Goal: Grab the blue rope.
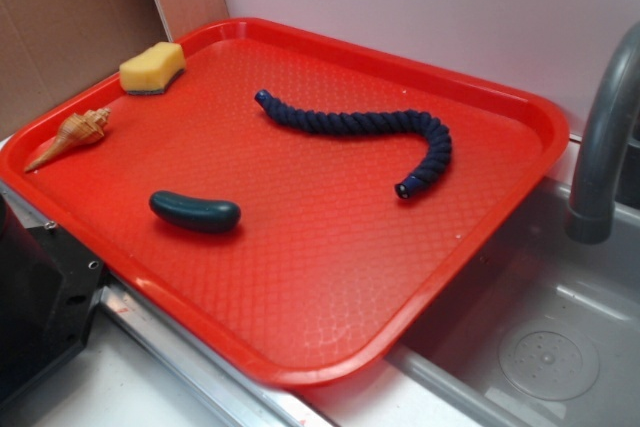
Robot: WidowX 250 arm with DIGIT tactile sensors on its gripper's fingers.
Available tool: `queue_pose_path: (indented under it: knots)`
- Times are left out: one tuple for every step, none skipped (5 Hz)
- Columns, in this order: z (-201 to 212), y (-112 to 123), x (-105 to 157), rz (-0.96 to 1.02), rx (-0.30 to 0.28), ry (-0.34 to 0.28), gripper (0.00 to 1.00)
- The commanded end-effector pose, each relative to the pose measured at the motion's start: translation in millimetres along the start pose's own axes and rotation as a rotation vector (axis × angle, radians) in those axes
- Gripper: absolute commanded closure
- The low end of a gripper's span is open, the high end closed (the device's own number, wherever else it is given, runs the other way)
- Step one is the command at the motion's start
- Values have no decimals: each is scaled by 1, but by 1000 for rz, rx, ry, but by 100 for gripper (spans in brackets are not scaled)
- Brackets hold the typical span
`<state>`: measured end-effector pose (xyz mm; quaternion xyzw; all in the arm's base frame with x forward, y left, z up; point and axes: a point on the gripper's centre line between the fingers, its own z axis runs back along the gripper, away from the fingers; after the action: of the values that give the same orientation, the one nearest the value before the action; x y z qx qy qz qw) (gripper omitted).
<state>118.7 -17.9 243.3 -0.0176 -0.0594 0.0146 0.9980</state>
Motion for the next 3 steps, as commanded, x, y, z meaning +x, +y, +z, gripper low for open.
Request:
queue_pose_path:
  knots:
    - [0,0,0,0,0,0,0]
    - [-56,-4,44,-121,54,76,0]
    - [-102,-15,90,-269,98,17,0]
